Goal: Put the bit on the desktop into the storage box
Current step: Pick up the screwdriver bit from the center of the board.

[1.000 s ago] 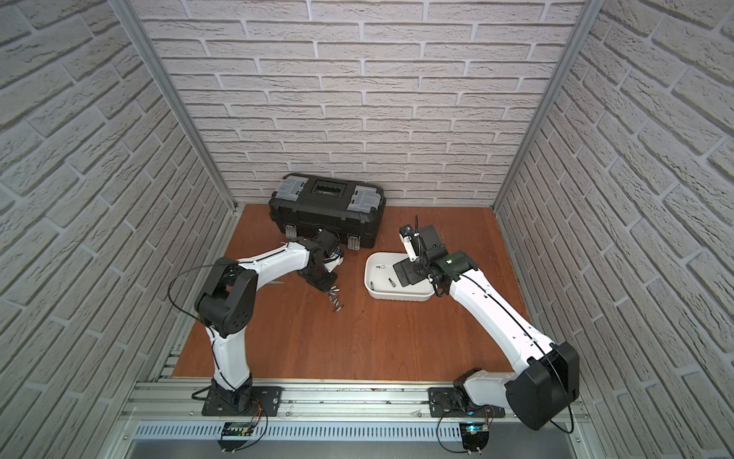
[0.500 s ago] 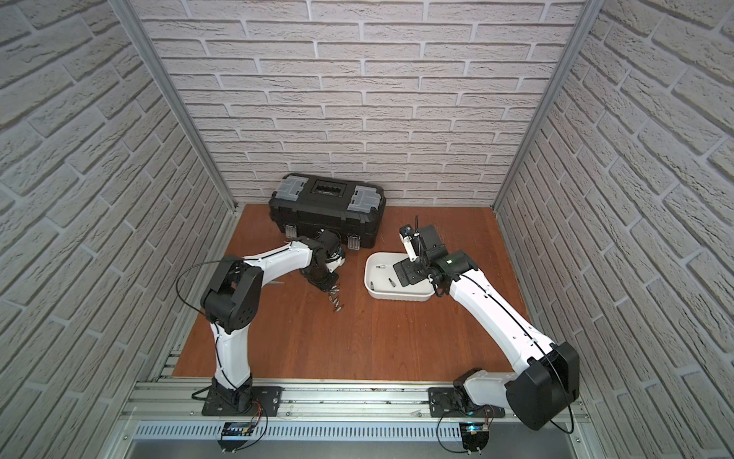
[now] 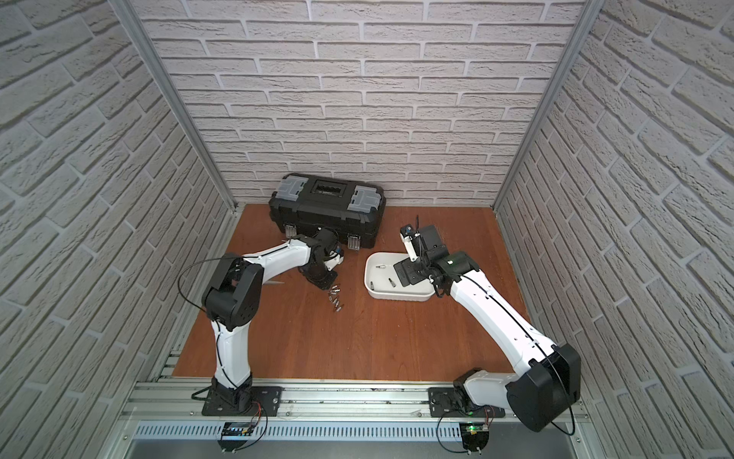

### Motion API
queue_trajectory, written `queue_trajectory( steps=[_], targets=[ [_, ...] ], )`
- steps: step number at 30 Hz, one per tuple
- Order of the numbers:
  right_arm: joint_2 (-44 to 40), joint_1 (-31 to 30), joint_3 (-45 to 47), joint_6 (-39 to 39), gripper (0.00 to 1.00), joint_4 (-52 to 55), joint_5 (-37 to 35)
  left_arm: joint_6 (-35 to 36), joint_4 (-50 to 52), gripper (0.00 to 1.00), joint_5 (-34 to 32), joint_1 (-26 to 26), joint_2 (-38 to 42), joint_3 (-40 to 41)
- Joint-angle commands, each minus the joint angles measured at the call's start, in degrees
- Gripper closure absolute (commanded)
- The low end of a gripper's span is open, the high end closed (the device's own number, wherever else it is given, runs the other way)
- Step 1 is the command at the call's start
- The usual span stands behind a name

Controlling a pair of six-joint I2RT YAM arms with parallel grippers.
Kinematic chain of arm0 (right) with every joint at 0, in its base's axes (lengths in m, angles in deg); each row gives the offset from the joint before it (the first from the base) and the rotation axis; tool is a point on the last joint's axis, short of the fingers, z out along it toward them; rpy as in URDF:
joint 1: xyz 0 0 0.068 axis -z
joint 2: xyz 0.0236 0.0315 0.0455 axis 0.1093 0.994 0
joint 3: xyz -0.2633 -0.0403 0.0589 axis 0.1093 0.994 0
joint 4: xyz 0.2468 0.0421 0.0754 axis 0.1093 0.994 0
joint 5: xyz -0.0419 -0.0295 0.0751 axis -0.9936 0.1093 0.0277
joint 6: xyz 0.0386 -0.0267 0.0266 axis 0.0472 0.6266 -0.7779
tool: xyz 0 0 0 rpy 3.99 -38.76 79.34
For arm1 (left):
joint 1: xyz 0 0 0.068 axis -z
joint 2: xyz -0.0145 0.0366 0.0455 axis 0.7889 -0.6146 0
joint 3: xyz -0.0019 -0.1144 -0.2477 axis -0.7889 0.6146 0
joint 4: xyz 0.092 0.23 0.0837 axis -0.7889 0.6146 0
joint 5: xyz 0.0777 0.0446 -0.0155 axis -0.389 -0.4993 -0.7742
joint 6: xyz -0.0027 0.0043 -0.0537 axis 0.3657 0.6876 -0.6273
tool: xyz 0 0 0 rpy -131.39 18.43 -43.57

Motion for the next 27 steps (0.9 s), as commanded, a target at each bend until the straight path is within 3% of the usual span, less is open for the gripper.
queue_trajectory(
  steps=[1, 12, 27],
  targets=[
    [-1.1, 0.5, 0.6, -0.5, 0.01, -0.8, -0.8, 0.6, 0.0, 0.74, 1.4, -0.2, -1.7, -0.7],
    [-1.5, 0.6, 0.9, -0.4, 0.01, -1.1, -1.1, 0.0, -0.9, 0.86, 0.2, -0.5, -0.2, 1.4],
    [-5.6, 3.4, 4.4, -3.9, 0.01, -3.0, -3.5, -2.4, -3.5, 0.93, 0.2, -0.3, 9.6, 4.2]
  ],
)
